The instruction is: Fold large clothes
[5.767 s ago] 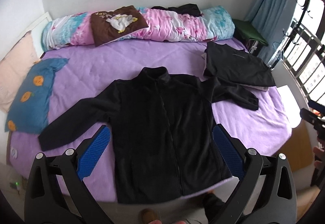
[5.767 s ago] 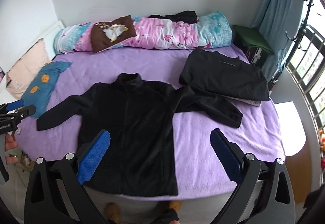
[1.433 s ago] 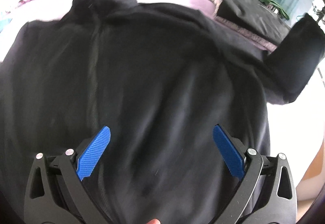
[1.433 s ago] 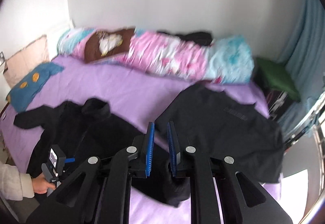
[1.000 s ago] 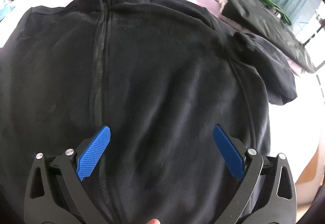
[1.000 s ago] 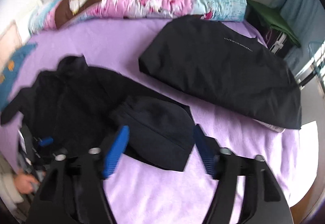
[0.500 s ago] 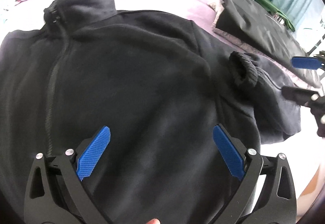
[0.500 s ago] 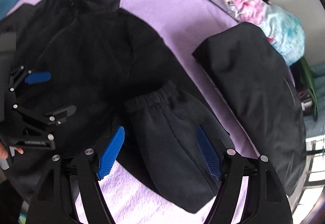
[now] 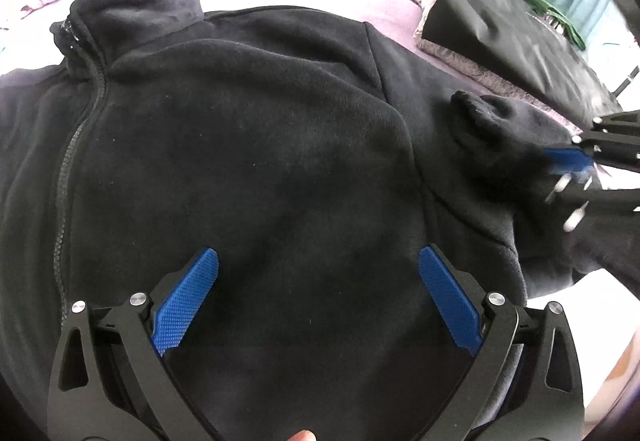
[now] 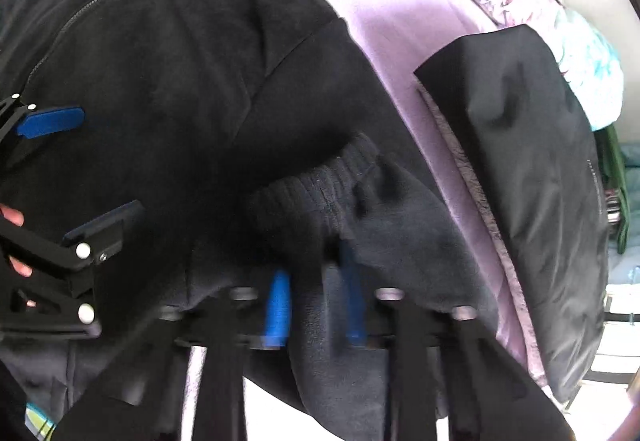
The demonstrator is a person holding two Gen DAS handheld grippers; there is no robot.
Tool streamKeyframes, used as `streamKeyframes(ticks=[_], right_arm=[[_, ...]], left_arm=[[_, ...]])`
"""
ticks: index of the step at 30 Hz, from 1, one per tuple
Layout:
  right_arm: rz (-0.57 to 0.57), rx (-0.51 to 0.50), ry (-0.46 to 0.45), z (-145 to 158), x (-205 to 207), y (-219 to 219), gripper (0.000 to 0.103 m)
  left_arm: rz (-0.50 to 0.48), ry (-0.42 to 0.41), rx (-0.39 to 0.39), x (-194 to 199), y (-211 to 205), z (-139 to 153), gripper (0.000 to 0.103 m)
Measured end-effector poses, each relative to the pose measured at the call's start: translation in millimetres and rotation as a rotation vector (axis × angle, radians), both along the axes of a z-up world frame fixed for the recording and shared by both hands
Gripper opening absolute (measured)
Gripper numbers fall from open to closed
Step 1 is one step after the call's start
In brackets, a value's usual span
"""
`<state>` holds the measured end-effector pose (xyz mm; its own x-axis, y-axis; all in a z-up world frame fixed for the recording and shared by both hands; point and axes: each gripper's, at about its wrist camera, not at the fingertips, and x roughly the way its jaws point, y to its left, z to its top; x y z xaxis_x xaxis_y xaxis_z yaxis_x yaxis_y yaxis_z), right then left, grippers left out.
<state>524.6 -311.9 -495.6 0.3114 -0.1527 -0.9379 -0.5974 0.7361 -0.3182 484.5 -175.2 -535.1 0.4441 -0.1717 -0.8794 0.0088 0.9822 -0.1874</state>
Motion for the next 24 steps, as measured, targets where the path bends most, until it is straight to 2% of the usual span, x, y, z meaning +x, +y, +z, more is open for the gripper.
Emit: streamKeyframes(ticks=[8, 13, 18, 24], right_arm=[[-0.162, 0.231, -0.022, 69.0, 0.6, -56.4, 0.007], [-0.230, 0.325, -0.063, 114.0, -9.9, -90.9, 0.007], [-0.306, 0.438, -0.125, 162.6, -16.0, -132.5, 0.006], [-0.401, 0.653, -0.211, 222.3, -30.7, -173.5, 0.006]], left_arm=[[-0.023, -0.020, -0.035, 12.6, -5.9, 10.3, 0.097], [-0.040, -0.002, -0.035, 22.1, -12.5, 10.2, 0.097], [-0.094, 0.033, 0.068, 31.4, -28.2, 0.2, 0.097], [-0.111, 0.050, 0.119, 34.6, -35.9, -15.3, 0.098]])
